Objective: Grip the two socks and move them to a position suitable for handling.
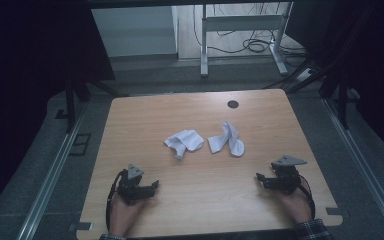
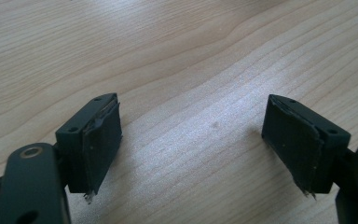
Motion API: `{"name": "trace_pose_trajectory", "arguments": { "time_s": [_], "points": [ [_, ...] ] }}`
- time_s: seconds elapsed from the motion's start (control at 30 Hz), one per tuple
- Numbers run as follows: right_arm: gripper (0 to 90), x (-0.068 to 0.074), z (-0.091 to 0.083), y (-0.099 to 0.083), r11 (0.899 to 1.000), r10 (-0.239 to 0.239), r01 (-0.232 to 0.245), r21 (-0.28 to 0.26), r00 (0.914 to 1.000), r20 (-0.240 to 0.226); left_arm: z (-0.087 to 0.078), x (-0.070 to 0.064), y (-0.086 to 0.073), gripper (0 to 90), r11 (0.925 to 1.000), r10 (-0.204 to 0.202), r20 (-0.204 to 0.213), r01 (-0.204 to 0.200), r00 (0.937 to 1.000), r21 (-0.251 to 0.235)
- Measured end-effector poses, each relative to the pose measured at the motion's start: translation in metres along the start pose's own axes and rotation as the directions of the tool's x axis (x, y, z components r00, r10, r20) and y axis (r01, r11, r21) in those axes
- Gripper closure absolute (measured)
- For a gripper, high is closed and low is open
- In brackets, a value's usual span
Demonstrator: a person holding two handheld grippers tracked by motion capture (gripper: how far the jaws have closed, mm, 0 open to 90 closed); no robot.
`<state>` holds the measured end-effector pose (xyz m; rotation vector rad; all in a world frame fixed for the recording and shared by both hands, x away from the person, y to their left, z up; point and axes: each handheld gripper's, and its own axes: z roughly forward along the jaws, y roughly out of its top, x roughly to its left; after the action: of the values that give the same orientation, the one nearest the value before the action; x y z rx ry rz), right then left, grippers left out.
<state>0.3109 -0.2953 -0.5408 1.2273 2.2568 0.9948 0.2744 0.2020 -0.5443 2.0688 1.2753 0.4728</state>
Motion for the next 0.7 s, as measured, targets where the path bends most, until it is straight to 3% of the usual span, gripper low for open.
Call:
{"name": "trace_pose_trajectory", "arguments": {
  "time_s": [0.7],
  "points": [
    [27.3,-0.0007,-0.0002,0.0002,1.000,0.006,-0.006,-0.004,1.0000,0.005,0.0001,-0.0002,0.0001,19.9,1.0000,-0.002,-0.001,0.002,1.0000,0.000]
  ]
}}
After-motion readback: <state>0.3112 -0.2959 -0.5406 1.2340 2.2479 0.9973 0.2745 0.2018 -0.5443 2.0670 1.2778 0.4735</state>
